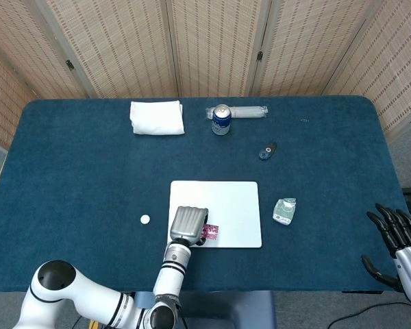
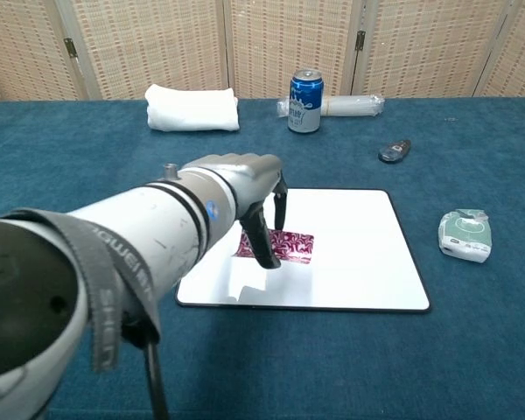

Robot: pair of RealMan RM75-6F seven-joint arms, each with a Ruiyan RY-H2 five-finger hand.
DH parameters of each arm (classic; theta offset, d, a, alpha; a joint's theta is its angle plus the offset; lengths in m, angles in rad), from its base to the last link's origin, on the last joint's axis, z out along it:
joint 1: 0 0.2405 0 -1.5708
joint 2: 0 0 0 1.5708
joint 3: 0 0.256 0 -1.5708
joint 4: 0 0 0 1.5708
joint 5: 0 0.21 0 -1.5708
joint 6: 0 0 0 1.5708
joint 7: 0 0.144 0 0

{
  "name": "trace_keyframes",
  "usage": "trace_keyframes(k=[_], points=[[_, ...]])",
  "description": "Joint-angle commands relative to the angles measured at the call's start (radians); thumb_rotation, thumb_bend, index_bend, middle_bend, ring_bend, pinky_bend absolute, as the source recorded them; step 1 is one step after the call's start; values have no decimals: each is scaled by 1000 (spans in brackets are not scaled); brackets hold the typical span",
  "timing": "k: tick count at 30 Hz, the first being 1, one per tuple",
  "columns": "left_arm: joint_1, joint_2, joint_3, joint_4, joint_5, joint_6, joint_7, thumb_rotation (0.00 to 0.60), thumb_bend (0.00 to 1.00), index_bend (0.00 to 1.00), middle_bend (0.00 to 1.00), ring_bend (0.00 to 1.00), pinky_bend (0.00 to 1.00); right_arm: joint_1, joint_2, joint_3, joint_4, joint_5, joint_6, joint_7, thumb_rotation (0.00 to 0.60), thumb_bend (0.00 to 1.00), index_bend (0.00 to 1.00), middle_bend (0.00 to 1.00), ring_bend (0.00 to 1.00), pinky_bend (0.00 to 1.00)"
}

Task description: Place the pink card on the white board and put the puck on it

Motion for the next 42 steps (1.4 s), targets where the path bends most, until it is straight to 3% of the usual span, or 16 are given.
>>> trace_keyframes(k=[1,9,21,27,30,34,42], points=[[-14,-20,-28,57,9,-42,4,600,251,487,1000,1000,1000,0,1,3,1,9,-1,3,600,253,51,0,0,0],[-29,-27,-74,161,-8,-142,5,600,251,440,1000,1000,1000,5,1,11,2,27,-15,2,600,254,52,0,0,0],[0,-40,-70,275,88,-257,-128,600,252,419,1000,1000,1000,9,-6,24,5,48,-25,-4,600,254,51,0,0,0],[25,-33,-57,291,94,-292,-163,600,251,279,1000,1000,1000,6,-7,25,4,46,-20,-9,600,256,52,0,0,0],[40,-10,-49,281,78,-304,-159,600,251,210,1000,1000,1000,2,-8,24,5,40,-11,-12,600,257,52,0,0,0],[63,25,-37,241,84,-292,-162,600,251,202,1000,1000,1000,2,-11,20,3,29,-14,-22,600,260,52,0,0,0],[180,185,47,-40,192,-188,-206,600,251,344,1000,1000,1000,8,-15,10,-1,4,-28,-41,600,260,51,0,0,0]])
